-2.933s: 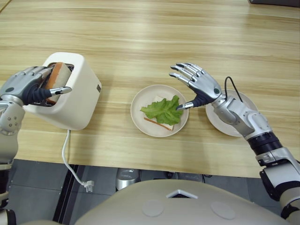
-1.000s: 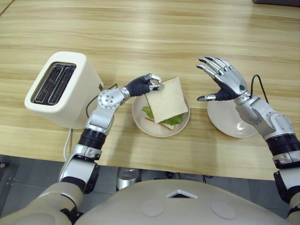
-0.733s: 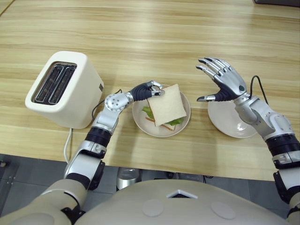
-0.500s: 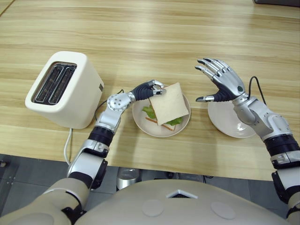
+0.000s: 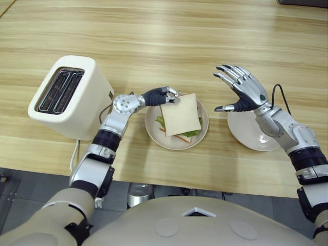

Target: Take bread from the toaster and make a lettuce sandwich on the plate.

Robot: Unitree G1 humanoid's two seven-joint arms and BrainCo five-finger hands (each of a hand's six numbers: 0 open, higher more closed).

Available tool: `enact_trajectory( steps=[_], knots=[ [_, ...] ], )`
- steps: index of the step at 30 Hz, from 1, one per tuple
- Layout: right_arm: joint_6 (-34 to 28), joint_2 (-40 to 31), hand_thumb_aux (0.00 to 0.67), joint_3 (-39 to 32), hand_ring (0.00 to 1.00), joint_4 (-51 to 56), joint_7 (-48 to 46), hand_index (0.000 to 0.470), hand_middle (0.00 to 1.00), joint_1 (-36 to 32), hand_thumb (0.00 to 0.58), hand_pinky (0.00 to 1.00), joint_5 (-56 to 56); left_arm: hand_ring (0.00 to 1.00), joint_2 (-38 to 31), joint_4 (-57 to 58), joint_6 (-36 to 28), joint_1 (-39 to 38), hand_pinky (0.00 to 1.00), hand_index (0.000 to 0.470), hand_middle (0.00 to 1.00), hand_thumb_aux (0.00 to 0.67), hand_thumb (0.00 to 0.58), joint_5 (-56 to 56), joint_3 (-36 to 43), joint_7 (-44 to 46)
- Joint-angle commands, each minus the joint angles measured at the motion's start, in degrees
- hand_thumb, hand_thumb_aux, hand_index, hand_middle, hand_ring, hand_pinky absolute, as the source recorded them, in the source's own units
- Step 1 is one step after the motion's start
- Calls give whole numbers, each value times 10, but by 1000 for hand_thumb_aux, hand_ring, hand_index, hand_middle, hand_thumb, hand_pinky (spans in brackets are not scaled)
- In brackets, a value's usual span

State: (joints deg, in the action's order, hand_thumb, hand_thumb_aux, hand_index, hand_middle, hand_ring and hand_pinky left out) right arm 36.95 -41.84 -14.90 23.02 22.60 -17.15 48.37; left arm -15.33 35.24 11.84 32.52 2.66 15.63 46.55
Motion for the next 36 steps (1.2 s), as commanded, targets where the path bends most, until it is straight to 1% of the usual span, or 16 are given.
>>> enact_trajectory(
  steps=[1, 4, 10, 19, 25, 36],
  knots=[
    [5, 3, 0, -8, 0, 4, -6, 0, 0, -1, 0, 0, 0, 1000, 0, 31, 16, 28, 1000, 460, 1000, 670, 580, 1, 22, 65],
    [8, 4, 0, -10, 0, 4, -5, 0, 0, 1, 0, 0, 2, 1000, 11, 66, 34, 56, 1000, 460, 1000, 670, 580, 11, 33, 93],
    [13, 7, 0, -12, 0, -2, -11, 0, 0, 6, 0, 0, 1, 1000, 29, 154, 77, 95, 1000, 460, 1000, 670, 580, 31, 46, 118],
    [26, 7, 0, -12, 0, -14, -25, 0, 0, 12, 0, 0, -4, 1000, 44, 268, 138, 145, 1000, 460, 1000, 670, 580, 74, 51, 94],
    [33, 5, 0, -9, 0, -21, -30, 0, 0, 21, 0, 0, -6, 1000, 56, 311, 154, 175, 1000, 460, 1000, 670, 580, 92, 43, 77],
    [38, 8, 0, -10, 0, -26, -38, 0, 0, 30, 0, 0, -6, 1000, 68, 346, 154, 199, 1000, 460, 1000, 670, 580, 103, 34, 54]
  ],
)
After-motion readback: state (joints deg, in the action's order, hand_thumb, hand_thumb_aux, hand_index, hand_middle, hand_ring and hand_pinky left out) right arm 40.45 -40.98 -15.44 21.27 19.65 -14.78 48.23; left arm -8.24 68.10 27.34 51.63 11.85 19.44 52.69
